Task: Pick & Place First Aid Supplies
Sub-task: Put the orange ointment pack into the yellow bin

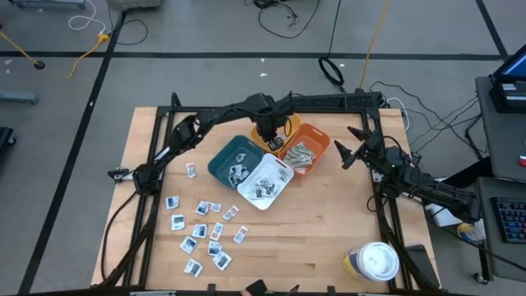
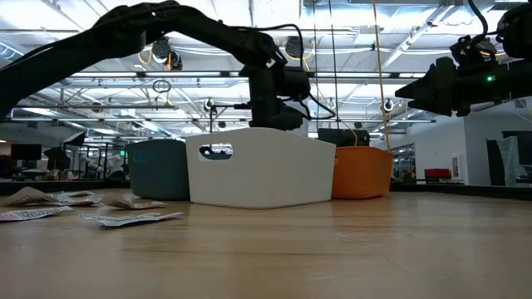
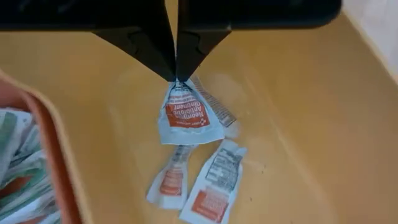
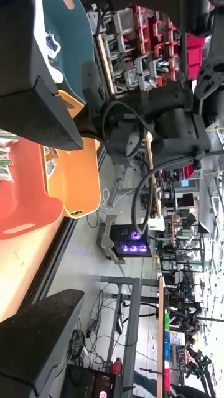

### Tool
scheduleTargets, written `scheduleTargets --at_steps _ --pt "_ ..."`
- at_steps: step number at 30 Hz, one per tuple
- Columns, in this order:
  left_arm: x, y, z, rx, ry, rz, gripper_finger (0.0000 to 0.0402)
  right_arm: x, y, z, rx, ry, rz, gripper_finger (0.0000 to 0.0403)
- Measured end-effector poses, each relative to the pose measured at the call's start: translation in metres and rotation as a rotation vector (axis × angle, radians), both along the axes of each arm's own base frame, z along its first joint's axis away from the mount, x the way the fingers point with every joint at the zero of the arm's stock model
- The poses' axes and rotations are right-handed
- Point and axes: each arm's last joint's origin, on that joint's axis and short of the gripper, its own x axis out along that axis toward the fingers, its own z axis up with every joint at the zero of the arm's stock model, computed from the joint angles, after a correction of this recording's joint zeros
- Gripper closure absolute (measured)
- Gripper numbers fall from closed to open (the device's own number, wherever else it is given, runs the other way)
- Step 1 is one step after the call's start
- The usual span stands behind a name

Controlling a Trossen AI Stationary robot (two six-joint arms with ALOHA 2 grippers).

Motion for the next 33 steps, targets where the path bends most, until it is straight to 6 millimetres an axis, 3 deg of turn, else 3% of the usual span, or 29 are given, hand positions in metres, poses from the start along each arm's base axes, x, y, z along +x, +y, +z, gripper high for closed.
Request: scheduleTargets --at_steps 4,10,13,17,25,33 --pt "0.003 -0.002 0.001 0.024 -0.011 -0.018 0.0344 0.000 0.000 0.000 0.000 0.000 0.000 0.0026" --pt "0.001 0.004 0.004 0.033 -0.026 0.003 0.0217 0.000 0.000 0.000 0.000 0.000 0.000 0.0026" --pt "-0.003 0.006 0.013 0.042 -0.044 0.007 0.0158 0.000 0.000 0.000 0.000 0.000 0.000 0.0026" --pt "-0.015 0.011 0.041 0.047 -0.091 0.116 0.0107 0.000 0.000 0.000 0.000 0.000 0.000 0.0026" --pt "-0.043 0.023 0.078 0.052 -0.112 0.493 0.0077 0.000 0.000 0.000 0.000 0.000 0.001 0.0026" --pt "-0.071 0.022 0.074 -0.007 -0.015 0.594 0.0095 0.000 0.000 0.000 0.000 0.000 0.001 0.0026"
